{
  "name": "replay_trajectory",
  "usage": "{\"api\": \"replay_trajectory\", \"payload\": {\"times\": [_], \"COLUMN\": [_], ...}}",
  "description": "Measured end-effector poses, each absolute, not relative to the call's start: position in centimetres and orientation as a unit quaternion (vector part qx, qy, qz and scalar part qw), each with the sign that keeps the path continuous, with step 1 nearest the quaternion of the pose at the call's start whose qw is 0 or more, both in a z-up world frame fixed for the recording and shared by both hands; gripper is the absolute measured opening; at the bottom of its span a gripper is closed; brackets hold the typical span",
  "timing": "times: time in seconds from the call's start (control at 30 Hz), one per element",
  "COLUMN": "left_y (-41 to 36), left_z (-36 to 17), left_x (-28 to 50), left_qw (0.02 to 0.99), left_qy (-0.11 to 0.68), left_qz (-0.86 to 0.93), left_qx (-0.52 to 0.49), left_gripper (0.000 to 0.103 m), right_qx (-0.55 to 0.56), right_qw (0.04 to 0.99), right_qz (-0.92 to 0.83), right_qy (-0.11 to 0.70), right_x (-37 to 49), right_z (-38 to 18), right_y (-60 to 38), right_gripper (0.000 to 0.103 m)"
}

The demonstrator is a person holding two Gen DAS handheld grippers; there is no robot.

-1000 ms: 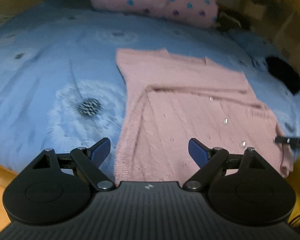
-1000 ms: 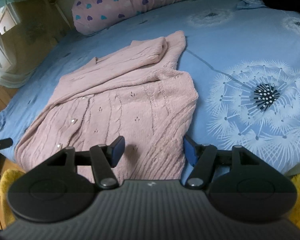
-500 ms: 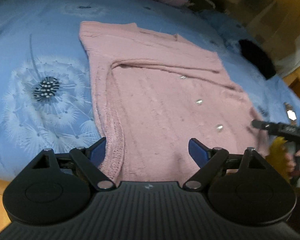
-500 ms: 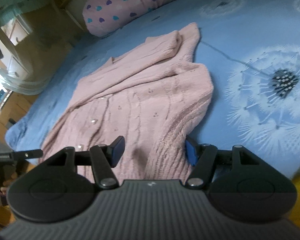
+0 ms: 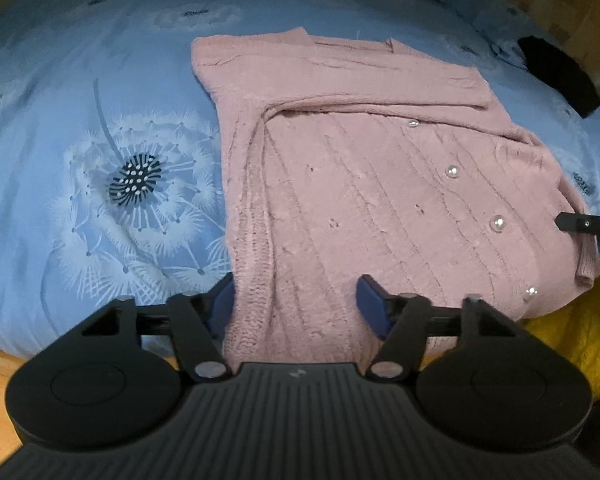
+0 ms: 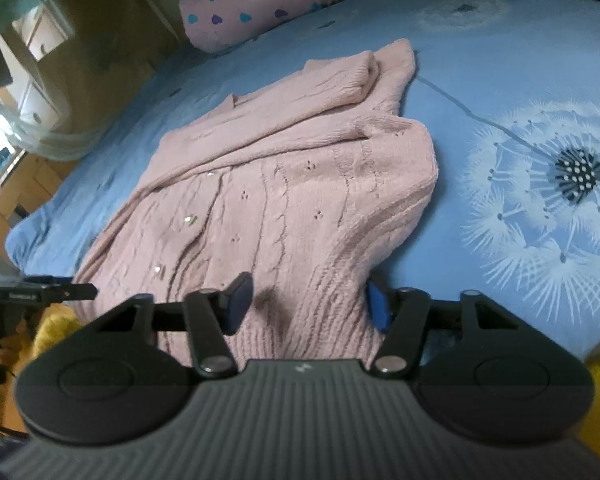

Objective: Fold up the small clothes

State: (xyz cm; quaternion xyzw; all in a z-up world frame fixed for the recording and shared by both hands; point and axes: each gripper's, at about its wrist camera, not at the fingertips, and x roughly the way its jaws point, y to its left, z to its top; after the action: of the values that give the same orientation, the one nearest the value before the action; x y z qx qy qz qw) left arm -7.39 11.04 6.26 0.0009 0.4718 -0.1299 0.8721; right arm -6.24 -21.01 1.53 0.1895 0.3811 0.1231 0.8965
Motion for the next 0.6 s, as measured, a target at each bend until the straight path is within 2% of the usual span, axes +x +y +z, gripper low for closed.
{"api": "replay_trajectory", "payload": {"times": [0.07, 0.1, 0.17, 0.3, 0.4, 0.6], "left_y": [11.0, 11.1, 11.5, 12.5, 13.4, 15.1], "left_z": [6.4, 6.5, 6.6, 6.5, 6.9, 8.8], "left_x": [-7.3, -7.1, -6.6, -5.6, -5.2, -4.5], "left_qw": [0.871, 0.87, 0.865, 0.854, 0.848, 0.846], "left_qy": [0.473, 0.475, 0.483, 0.499, 0.497, 0.45], "left_qz": [-0.131, -0.133, -0.131, -0.129, -0.139, -0.166], "left_qx": [-0.009, -0.018, -0.041, -0.078, -0.122, -0.233], "left_gripper": [0.046, 0.042, 0.032, 0.029, 0.021, 0.014], "right_qx": [0.204, 0.221, 0.235, 0.265, 0.292, 0.335], "right_qw": [0.893, 0.888, 0.886, 0.882, 0.877, 0.87], "right_qz": [0.118, 0.123, 0.134, 0.165, 0.183, 0.217], "right_qy": [0.384, 0.384, 0.377, 0.354, 0.334, 0.289], "right_x": [-6.1, -6.1, -6.2, -6.2, -5.9, -4.4], "right_z": [1.5, 1.5, 1.7, 2.3, 2.9, 4.5], "right_y": [-21.5, -21.8, -22.1, -22.2, -22.5, -23.2], "right_gripper": [0.023, 0.02, 0.018, 0.018, 0.018, 0.017]}}
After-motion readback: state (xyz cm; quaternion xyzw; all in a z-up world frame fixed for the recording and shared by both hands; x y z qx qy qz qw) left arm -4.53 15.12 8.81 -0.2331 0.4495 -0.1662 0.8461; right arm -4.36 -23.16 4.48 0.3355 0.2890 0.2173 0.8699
